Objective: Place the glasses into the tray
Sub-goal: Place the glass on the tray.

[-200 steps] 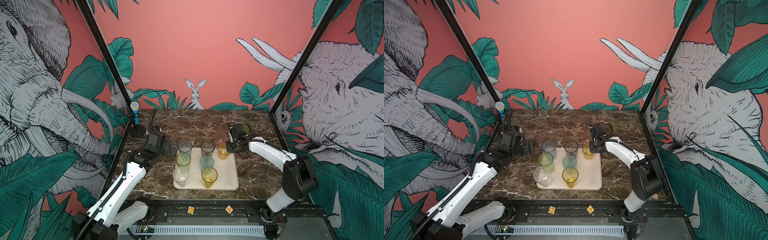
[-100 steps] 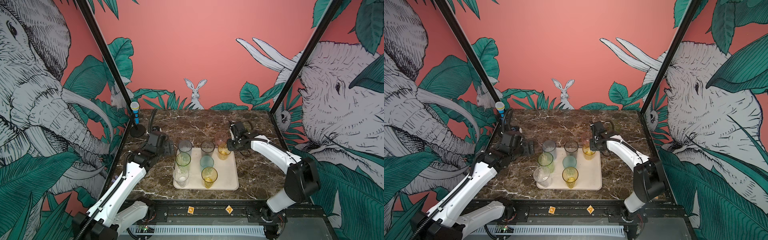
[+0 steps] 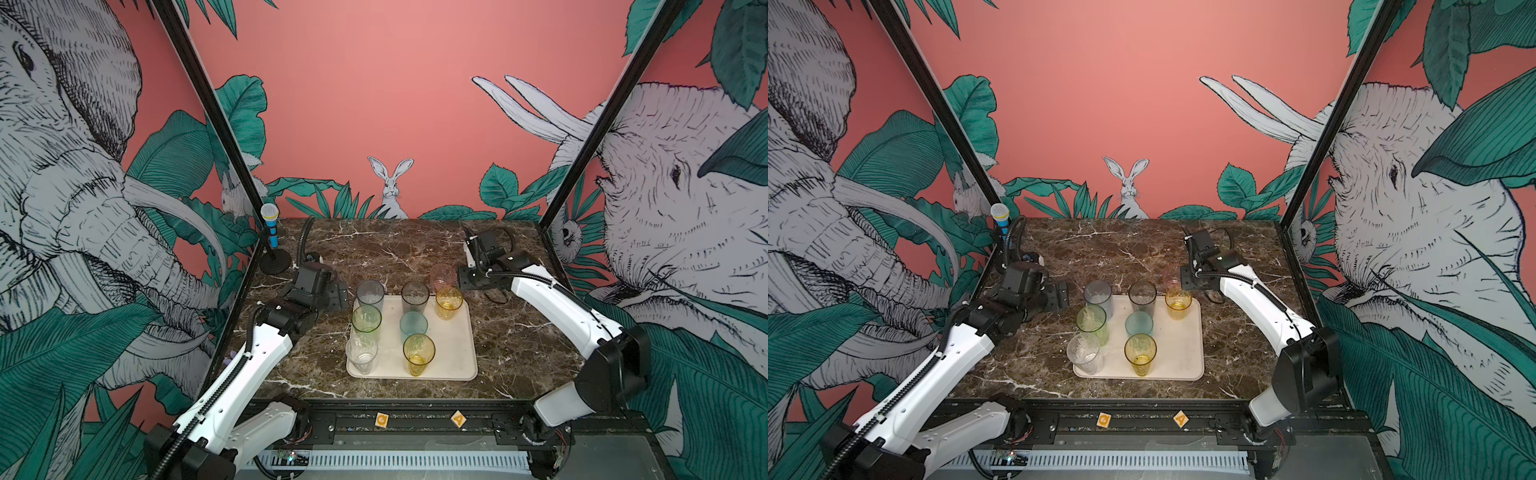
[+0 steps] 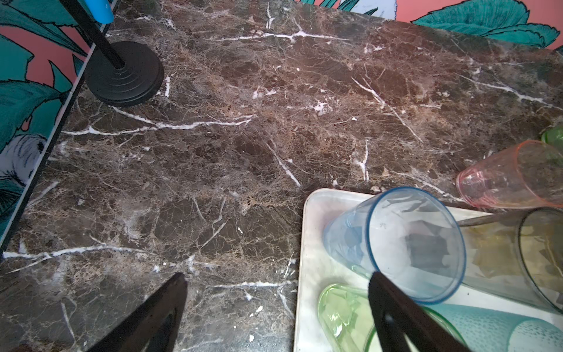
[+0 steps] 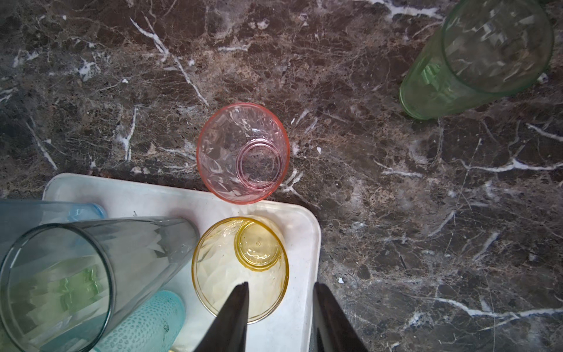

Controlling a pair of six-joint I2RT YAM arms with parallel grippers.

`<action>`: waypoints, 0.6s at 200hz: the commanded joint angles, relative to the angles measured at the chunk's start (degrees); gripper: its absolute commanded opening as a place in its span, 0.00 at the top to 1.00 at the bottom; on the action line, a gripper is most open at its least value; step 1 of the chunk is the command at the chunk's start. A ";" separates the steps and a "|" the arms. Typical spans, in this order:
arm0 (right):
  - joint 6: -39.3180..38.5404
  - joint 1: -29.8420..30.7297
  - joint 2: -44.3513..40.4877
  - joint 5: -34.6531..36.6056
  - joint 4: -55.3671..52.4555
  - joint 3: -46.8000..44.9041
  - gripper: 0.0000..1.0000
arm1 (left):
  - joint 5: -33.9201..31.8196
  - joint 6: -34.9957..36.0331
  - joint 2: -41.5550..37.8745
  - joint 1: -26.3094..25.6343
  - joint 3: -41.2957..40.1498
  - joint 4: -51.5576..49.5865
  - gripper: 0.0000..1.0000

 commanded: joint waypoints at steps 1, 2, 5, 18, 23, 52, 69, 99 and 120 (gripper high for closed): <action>-2.31 0.00 -0.95 2.84 -1.68 2.31 0.62 | -0.23 -0.44 -0.76 0.29 -0.60 -0.93 0.06; -2.40 -0.01 -0.87 2.90 -1.75 2.43 0.62 | -0.27 -0.45 -0.77 0.36 -0.60 -0.93 0.06; -2.68 0.06 -0.74 3.11 -1.85 2.68 0.62 | -0.27 -0.39 -0.76 0.36 -0.60 -0.93 0.06; -3.44 -0.27 -0.08 3.44 -1.84 3.87 0.62 | -0.40 -0.41 -0.71 0.35 -0.67 -1.01 0.06; -3.63 -0.34 0.22 3.40 -1.86 4.28 0.62 | -0.41 -0.37 -0.71 0.37 -0.66 -1.02 0.06; -4.57 -1.03 2.63 3.20 -1.78 6.98 0.61 | -0.31 -0.48 -0.68 0.41 -0.68 -0.87 0.06; -4.79 -1.38 4.02 2.77 -1.48 8.52 0.60 | -0.46 -0.29 -0.57 0.35 -0.53 -0.88 0.06; -4.96 -1.91 7.98 1.81 -1.34 11.02 0.59 | -0.59 -0.19 -0.30 0.35 -0.34 -1.01 0.06; -4.96 -2.32 9.53 1.21 -0.64 12.05 0.59 | -0.74 -0.02 -0.03 0.32 -0.25 -1.02 0.06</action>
